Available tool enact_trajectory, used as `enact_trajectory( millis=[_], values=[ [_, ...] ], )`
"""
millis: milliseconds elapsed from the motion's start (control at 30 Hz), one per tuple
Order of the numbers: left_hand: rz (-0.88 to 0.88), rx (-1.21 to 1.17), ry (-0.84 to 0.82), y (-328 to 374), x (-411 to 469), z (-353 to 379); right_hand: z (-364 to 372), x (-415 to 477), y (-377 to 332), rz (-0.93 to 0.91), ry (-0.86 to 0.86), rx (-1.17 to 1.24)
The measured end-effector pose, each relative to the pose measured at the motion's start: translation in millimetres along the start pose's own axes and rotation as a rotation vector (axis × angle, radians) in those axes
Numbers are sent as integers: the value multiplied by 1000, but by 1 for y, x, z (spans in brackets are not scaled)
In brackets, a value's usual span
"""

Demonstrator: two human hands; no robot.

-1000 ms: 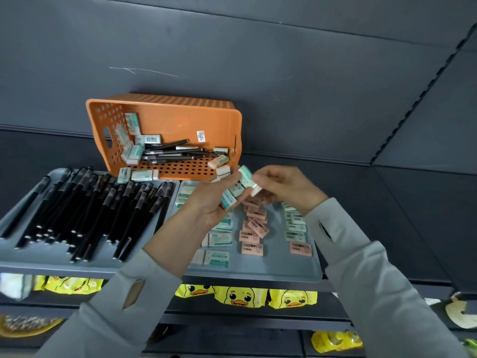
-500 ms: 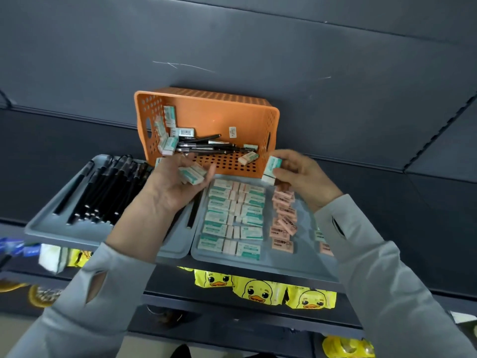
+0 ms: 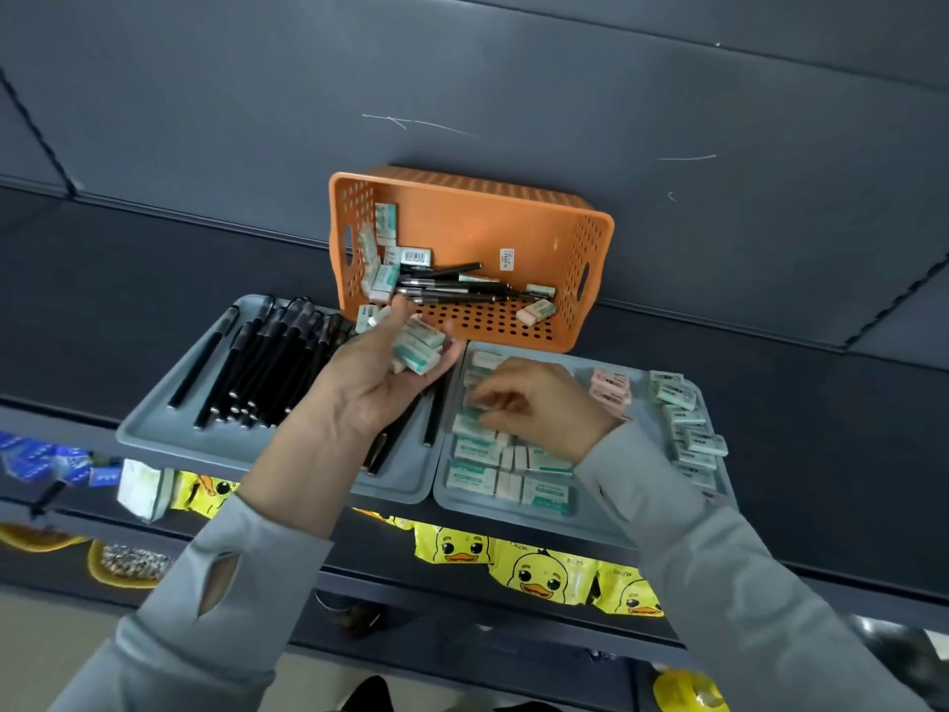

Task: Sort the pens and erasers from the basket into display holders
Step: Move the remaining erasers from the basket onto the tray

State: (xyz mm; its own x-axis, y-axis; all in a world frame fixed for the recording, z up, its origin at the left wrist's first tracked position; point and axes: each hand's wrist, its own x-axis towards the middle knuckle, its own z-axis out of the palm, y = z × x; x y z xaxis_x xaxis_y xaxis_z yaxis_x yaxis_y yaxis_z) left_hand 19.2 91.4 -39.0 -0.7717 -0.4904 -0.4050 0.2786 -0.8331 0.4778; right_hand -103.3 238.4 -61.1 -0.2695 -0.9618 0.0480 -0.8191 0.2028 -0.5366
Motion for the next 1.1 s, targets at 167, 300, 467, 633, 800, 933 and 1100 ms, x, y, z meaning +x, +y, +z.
enact_trajectory(
  millis=[167, 300, 467, 633, 800, 933, 1100],
  values=[
    [-27, -3, -82, -2, -2, -7, 4, 1, 0, -32, 5, -97],
    [0, 95, -155, -10, 1, -8, 0, 6, -6, 98, 236, 289],
    [56, 203, -197, -24, 2, 0, 3, 10, -17, 147, 328, 434],
    [-9, 131, -99, -24, 6, 2, -18, -9, 2, 240, 380, 454],
    [16, 153, -73, -24, 8, 1, -30, -48, 13, 303, 205, 373],
    [-3, 246, -125, -29, 4, -2, -20, -64, 16, 351, 65, 84],
    [2, 358, -138, -40, 1, 0, -9, -63, 12, 354, 109, -85]
  ],
)
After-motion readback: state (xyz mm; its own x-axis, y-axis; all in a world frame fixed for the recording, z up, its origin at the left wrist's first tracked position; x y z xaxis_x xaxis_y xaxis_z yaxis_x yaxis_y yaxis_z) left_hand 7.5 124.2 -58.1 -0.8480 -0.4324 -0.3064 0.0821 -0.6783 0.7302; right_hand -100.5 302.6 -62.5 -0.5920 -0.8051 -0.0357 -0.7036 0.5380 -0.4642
